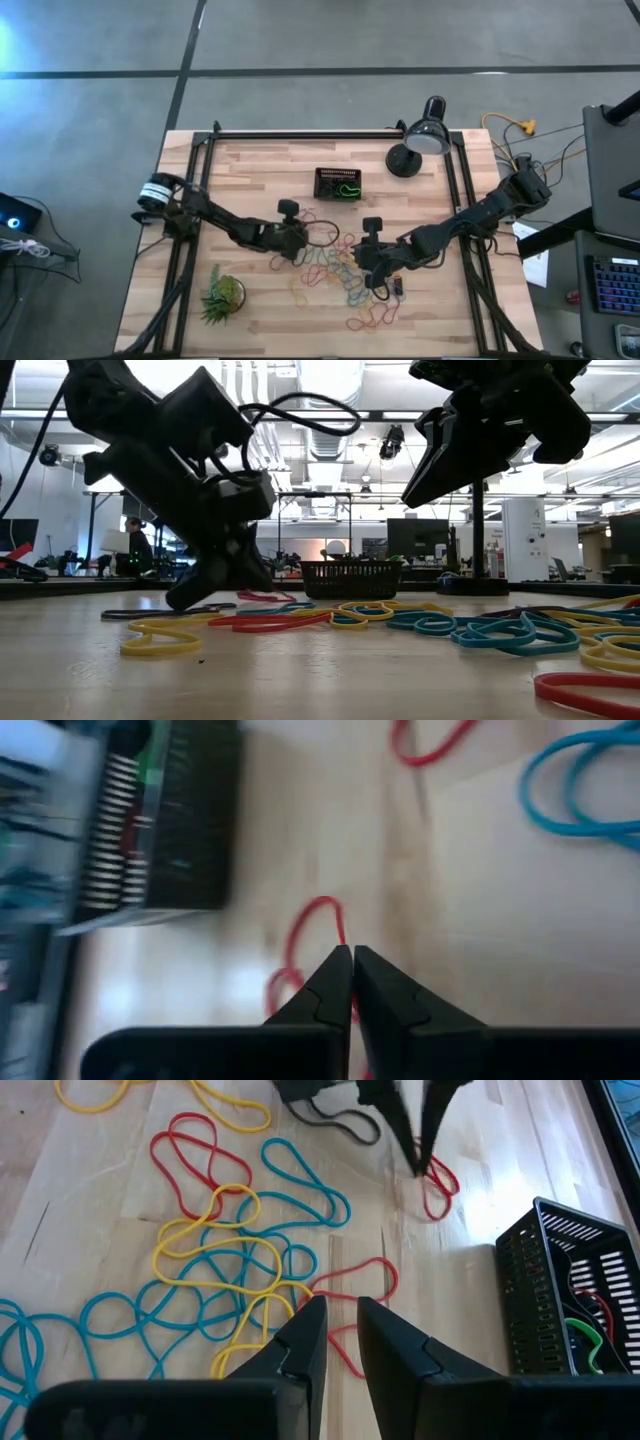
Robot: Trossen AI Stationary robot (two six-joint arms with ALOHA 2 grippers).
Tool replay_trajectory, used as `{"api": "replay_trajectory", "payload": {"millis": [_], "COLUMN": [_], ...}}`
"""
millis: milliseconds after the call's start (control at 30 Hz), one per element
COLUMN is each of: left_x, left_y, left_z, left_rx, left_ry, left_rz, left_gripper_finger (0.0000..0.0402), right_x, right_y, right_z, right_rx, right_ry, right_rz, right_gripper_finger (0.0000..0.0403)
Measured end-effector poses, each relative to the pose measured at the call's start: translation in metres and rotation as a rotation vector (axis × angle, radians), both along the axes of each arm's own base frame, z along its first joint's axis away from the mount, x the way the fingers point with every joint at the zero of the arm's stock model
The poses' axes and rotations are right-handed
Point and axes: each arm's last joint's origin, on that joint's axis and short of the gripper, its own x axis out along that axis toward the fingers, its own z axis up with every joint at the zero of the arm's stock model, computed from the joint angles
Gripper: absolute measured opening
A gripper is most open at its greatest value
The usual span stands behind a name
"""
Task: Pick and place rubber bands into bin
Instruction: Put the red rubber band into the basket
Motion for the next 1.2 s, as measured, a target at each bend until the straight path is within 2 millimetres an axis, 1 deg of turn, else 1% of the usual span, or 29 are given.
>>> {"api": "replay_trajectory", "payload": {"millis": [200, 400, 533, 667, 800, 967, 1200], "left_x": [-0.003, -0.007, -0.008, -0.004, 0.005, 0.014, 0.014], "left_y": [-0.007, -0.013, -0.015, -0.018, -0.023, -0.027, -0.028], "left_z": [0.003, 0.004, 0.006, 0.011, 0.023, 0.046, 0.077], "left_rx": [0.154, 0.265, 0.314, 0.342, 0.362, 0.414, 0.417], "left_ry": [-0.025, -0.042, -0.063, -0.096, -0.18, -0.297, -0.429], "left_rz": [0.081, 0.139, 0.173, 0.159, 0.126, 0.085, 0.035], "left_gripper_finger": [0.0, 0.0, 0.0, 0.0, 0.0, 0.0, 0.0], "right_x": [0.0, 0.0, 0.0, 0.0, 0.0, 0.0, -0.002], "right_y": [0.0, 0.0, 0.0, 0.0, 0.0, 0.0, -0.001], "right_z": [0.0, 0.0, 0.0, 0.0, 0.0, 0.0, -0.003], "right_rx": [0.0, -0.001, -0.001, -0.001, -0.001, -0.001, -0.009], "right_ry": [0.0, 0.001, 0.001, 0.0, 0.0, 0.001, 0.012], "right_rz": [0.001, 0.001, 0.001, 0.001, 0.001, 0.001, 0.001], "right_gripper_finger": [0.0054, 0.0054, 0.0054, 0.0054, 0.0054, 0.0054, 0.0054]}}
